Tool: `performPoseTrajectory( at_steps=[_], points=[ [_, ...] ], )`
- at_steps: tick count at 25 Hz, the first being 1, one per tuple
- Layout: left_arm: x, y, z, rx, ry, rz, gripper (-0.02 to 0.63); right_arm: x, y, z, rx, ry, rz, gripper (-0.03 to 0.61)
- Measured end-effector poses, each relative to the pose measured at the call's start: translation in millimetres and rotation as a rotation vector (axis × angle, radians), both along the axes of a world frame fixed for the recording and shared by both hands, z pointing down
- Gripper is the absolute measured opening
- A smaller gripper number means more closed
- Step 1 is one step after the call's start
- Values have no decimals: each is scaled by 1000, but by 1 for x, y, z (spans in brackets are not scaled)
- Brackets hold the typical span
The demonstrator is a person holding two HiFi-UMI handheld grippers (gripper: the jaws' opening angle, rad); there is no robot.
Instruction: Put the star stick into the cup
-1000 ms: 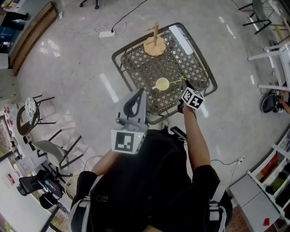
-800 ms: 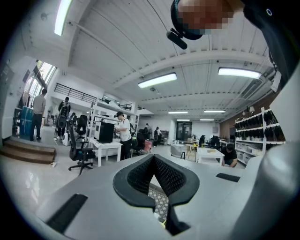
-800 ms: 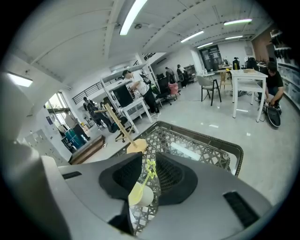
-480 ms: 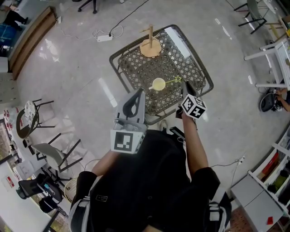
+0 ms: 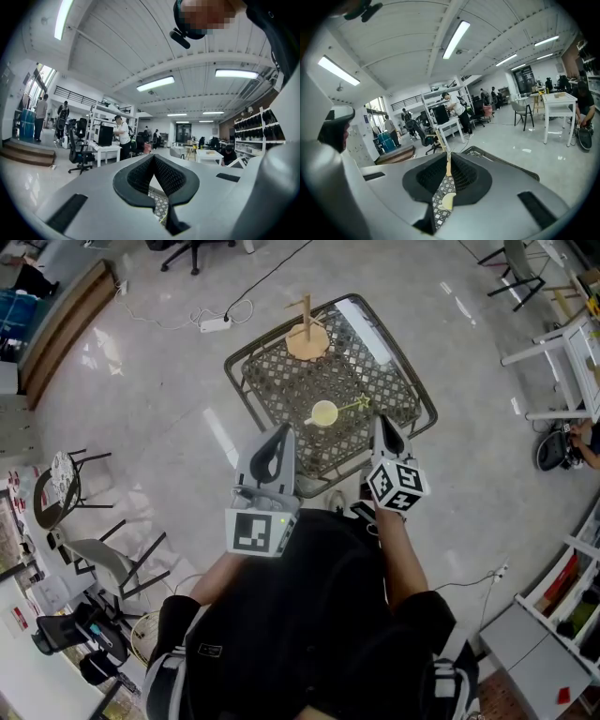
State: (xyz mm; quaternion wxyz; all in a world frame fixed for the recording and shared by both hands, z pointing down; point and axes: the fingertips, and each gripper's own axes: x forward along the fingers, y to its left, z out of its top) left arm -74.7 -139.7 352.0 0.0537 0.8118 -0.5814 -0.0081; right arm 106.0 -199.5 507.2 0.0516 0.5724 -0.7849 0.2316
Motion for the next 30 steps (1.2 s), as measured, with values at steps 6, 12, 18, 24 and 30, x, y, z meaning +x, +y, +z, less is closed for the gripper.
performPoseTrajectory(
  at_steps=[6,12,18,24,30],
  points=[
    [3,10,-3,8,3,-3,17,-4,29,-42,88,2,-7,23],
    [2,20,-1,5,7,-6,17,-17,63,-68,136,59,-54,18],
    [3,25,0,8,8,-5,17,-32,84,-75,151,65,-108,11],
    [1,29,-1,7,11,-2,17,-37,87,-78,162,64,-114,11],
    [0,29,2,-4,13,3,17,-38,86,-78,166,54,-108,11]
  ],
)
